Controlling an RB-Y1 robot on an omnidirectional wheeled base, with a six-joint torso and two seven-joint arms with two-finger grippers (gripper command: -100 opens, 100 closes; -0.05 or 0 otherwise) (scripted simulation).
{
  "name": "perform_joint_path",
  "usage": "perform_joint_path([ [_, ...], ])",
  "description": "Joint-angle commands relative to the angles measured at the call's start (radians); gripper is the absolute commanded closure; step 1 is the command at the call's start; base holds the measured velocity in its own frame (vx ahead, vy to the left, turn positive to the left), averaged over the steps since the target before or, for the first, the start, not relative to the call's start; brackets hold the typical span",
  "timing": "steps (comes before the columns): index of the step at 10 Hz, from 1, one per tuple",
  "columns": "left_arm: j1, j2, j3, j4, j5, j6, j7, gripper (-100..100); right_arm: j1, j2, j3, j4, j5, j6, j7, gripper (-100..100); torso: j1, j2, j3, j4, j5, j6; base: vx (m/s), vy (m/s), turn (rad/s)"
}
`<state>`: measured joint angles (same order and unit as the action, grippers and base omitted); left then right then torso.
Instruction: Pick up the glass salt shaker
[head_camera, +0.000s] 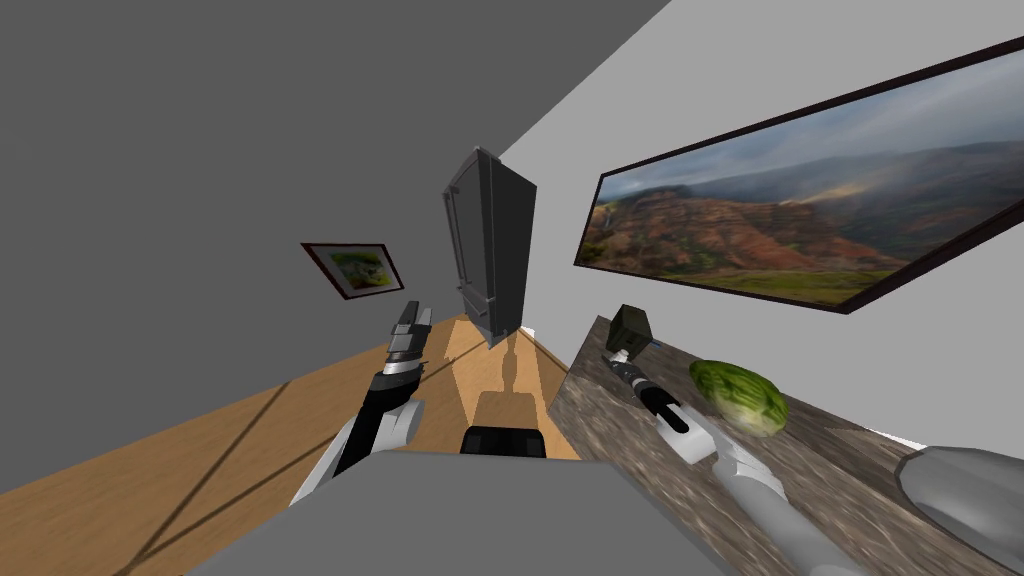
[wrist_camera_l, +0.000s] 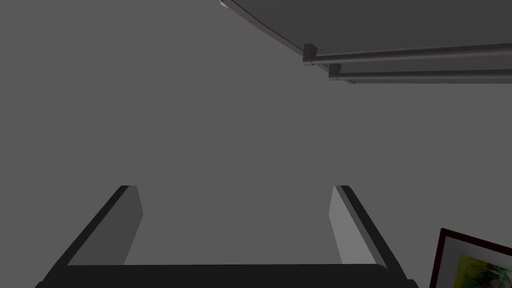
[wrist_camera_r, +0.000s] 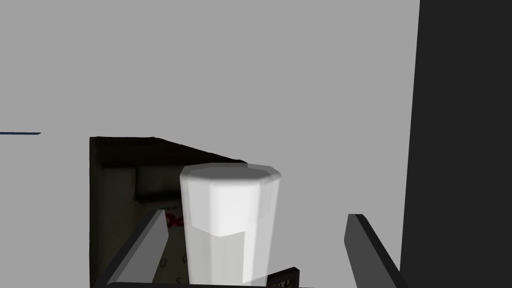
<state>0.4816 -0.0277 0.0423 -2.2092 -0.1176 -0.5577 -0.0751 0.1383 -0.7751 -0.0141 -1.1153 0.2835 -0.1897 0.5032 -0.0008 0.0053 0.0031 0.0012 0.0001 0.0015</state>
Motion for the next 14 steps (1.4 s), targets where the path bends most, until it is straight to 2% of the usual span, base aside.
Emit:
perform_joint_path([
  [1,0.0,0.0,0.0,0.0,0.0,0.0,0.0,0,-0.012,-0.002,0.001,0.046,-0.002,-0.005,0.001,-100,0.0,0.0,0.0,0.0,0.0,0.0,-0.006,-0.001,-0.016],
  [2,0.0,0.0,0.0,0.0,0.0,0.0,0.0,0,-0.059,-0.005,0.026,0.078,-0.042,-0.017,0.033,-100,0.0,-0.002,-0.001,0.0,0.0,0.0,-0.095,-0.006,0.178],
  [3,0.0,0.0,0.0,0.0,0.0,0.0,0.0,0,-0.086,-0.005,0.026,0.105,-0.042,-0.017,0.033,-100,0.0,0.001,0.0,0.0,0.0,-0.001,-0.113,-0.003,0.119],
  [5,0.0,0.0,0.0,0.0,0.0,0.0,0.0,0,-0.093,-0.005,0.026,0.15,-0.042,-0.017,0.033,-100,0.001,0.0,0.0,0.0,0.0,0.0,-0.024,0.002,-0.024],
  [6,0.0,0.0,0.0,0.0,0.0,0.0,0.0,0,-0.143,-0.008,0.051,0.196,-0.082,-0.028,0.065,-100,0.0,-0.002,-0.001,0.0,0.0,0.0,-0.073,-0.009,0.183],
  [7,0.0,0.0,0.0,0.0,0.0,0.0,0.0,0,-0.173,-0.008,0.051,0.232,-0.082,-0.028,0.065,-100,0.0,0.0,0.0,0.0,0.0,-0.001,-0.098,-0.003,0.107],
  [8,0.0,0.0,0.0,0.0,0.0,0.0,0.0,0,-0.175,-0.008,0.051,0.254,-0.082,-0.028,0.065,-100,0.0,0.001,0.001,0.0,0.0,0.0,-0.055,0.006,-0.013],
  [9,0.0,0.0,0.0,0.0,0.0,0.0,0.0,0,-0.225,-0.011,0.076,0.3,-0.122,-0.04,0.097,-100,0.001,0.0,0.0,0.0,0.0,0.0,-0.097,0.007,0.149],
  [10,0.0,0.0,0.0,0.0,0.0,0.0,0.0,0,-0.254,-0.011,0.076,0.333,-0.122,-0.04,0.097,-100,0.001,0.002,0.001,0.0,0.0,-0.001,-0.111,-0.002,0.103],
  [11,0.0,0.0,0.0,0.0,0.0,0.0,0.0,0,-0.256,-0.011,0.076,0.356,-0.122,-0.04,0.097,-100,0.001,0.003,0.002,0.001,0.0,0.0,-0.055,-0.002,-0.004],
  [12,0.0,0.0,0.0,0.0,0.0,0.0,0.0,0,-0.299,-0.014,0.102,0.393,-0.162,-0.051,0.129,-100,0.0,0.001,0.001,0.0,0.0,0.0,-0.092,0.009,0.142],
  [13,0.0,0.0,0.0,0.0,0.0,0.0,0.0,0,-0.332,-0.014,0.102,0.429,-0.162,-0.051,0.129,-100,0.001,0.002,0.001,0.0,0.0,-0.001,-0.099,-0.001,0.097],
  [14,0.0,0.0,0.0,0.0,0.0,0.0,0.0,0,-0.338,-0.014,0.102,0.462,-0.162,-0.051,0.129,-100,0.001,0.002,0.001,0.001,0.0,0.0,-0.05,-0.003,0.012],
])
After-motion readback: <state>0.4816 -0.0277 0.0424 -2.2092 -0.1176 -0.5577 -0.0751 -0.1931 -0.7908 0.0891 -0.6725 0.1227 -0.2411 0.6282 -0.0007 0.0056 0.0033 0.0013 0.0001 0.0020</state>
